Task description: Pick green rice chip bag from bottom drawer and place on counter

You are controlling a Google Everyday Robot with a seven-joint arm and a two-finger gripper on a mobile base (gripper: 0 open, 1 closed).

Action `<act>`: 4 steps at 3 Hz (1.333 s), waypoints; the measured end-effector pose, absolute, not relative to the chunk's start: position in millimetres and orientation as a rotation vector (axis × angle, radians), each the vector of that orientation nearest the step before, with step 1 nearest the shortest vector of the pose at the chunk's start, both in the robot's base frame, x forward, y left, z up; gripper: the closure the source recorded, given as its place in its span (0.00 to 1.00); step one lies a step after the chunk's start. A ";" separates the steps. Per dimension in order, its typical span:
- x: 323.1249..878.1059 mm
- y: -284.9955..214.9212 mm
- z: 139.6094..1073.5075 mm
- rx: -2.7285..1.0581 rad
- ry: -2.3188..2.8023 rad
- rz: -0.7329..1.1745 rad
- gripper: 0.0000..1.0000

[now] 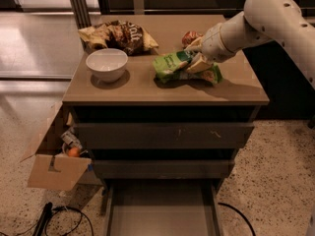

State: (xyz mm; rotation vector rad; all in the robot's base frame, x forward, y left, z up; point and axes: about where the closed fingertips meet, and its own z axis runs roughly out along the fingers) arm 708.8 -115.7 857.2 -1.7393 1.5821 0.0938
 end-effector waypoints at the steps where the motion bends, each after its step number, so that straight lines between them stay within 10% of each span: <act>1: 708.8 -115.6 857.2 -1.739 1.582 0.094 0.27; 2: 708.8 -115.6 857.2 -1.739 1.582 0.094 0.04; 4: 708.8 -115.6 857.1 -1.739 1.582 0.094 0.00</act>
Offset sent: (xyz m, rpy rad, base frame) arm 0.0000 0.0000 0.0000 0.0000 0.0000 0.0000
